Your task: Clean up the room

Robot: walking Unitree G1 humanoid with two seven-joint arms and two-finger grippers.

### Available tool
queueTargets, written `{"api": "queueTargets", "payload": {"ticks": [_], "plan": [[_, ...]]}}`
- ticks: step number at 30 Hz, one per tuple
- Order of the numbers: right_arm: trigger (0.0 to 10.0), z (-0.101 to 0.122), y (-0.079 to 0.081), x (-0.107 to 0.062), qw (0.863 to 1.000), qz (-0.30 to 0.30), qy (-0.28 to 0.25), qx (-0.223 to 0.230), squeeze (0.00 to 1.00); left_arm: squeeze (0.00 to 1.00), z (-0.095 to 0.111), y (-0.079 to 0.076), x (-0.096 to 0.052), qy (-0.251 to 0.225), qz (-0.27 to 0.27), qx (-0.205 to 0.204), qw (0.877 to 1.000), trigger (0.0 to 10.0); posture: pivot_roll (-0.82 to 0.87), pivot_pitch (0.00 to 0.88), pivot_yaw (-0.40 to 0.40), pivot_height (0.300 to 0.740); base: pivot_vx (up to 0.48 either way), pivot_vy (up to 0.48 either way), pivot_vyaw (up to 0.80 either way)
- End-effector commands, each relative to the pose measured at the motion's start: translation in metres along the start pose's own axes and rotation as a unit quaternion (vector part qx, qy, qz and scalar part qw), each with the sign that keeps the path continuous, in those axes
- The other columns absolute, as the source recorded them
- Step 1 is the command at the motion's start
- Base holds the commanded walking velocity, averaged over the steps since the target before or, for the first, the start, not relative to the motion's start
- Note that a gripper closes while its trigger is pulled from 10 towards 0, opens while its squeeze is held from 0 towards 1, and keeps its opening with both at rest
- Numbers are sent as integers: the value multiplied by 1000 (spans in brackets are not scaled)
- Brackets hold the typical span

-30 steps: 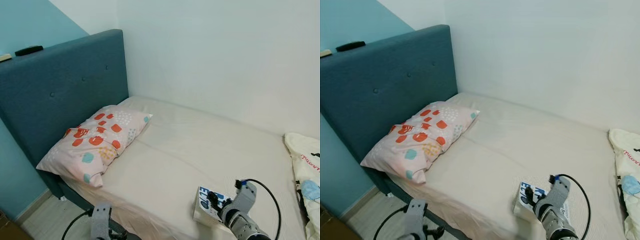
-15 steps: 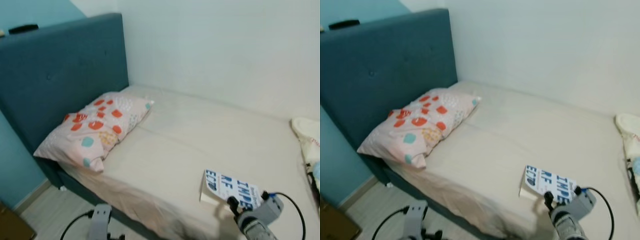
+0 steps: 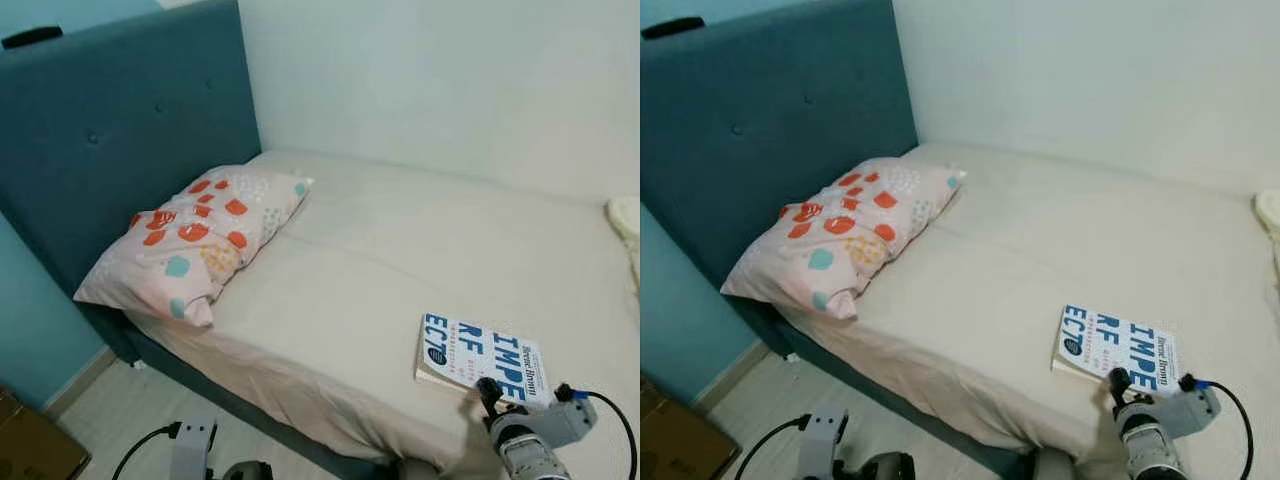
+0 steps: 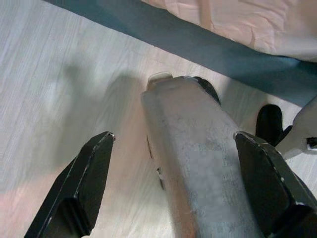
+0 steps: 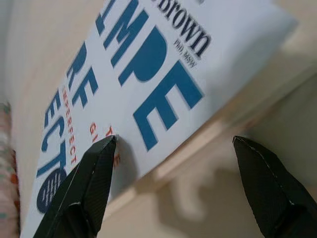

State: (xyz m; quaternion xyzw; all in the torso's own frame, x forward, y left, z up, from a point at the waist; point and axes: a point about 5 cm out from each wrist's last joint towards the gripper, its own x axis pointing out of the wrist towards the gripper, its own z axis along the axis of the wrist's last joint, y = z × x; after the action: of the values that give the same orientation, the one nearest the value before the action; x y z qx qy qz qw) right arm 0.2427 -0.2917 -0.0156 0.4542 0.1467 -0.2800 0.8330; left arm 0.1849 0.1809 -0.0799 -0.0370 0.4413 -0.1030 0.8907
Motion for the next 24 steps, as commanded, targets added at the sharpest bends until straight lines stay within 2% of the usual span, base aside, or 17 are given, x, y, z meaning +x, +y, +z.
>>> {"api": "queueTargets", "payload": {"ticks": [1, 9, 12, 14, 15, 16, 17, 19, 21, 22, 23, 24], "plan": [[10000, 1, -10, -4, 999, -8, -13, 29, 0, 0, -26, 13, -10, 47, 7, 15, 999, 10000, 140, 150, 63, 608, 0, 0, 0], [10000, 1, -15, -6, 998, -12, -21, 56, 0, 0, -41, 21, -20, 63, 2, 35, 997, 10000, 173, 220, 87, 608, 0, 0, 0], [10000, 1, -5, -2, 996, -3, -27, 86, 0, 0, -50, 23, -25, 65, -12, 54, 996, 10000, 199, 257, 103, 608, 0, 0, 0], [10000, 1, -5, -2, 996, -3, -27, 86, 0, 0, -50, 23, -25, 65, -12, 54, 996, 10000, 199, 257, 103, 608, 0, 0, 0], [10000, 5, 7, 2, 993, 22, -39, 113, 0, 0, -52, 24, -28, 63, -19, 62, 996, 10000, 221, 271, 107, 608, 0, 0, 0], [10000, 5, 7, 2, 993, 22, -39, 113, 0, 0, -52, 24, -28, 63, -19, 62, 996, 10000, 221, 271, 107, 608, 0, 0, 0], [10000, 9, 19, 6, 988, 49, -47, 136, 0, 0, -55, 25, -30, 62, -22, 67, 996, 10000, 225, 277, 107, 608, 0, 0, 0], [10000, 10, 25, 7, 987, 63, -48, 142, 0, 0, -56, 26, -30, 63, -22, 67, 995, 10000, 225, 278, 106, 608, 0, 0, 0], [10000, 11, 40, 10, 982, 107, -46, 148, 0, 0, -58, 27, -32, 64, -21, 68, 995, 10000, 222, 284, 100, 608, 0, 0, 0], [10000, 11, 40, 10, 982, 107, -46, 148, 0, 0, -58, 27, -32, 64, -21, 68, 995, 10000, 222, 284, 100, 608, 0, 0, 0], [2588, 10, 51, 11, 980, 135, -41, 143, 0, 0, -59, 27, -32, 65, -19, 67, 995, 10000, 219, 282, 96, 608, 0, 0, 0], [2588, 10, 51, 11, 980, 135, -41, 143, 0, 0, -59, 27, -32, 65, -19, 67, 995, 10000, 219, 282, 96, 608, 0, 0, 0]]}}
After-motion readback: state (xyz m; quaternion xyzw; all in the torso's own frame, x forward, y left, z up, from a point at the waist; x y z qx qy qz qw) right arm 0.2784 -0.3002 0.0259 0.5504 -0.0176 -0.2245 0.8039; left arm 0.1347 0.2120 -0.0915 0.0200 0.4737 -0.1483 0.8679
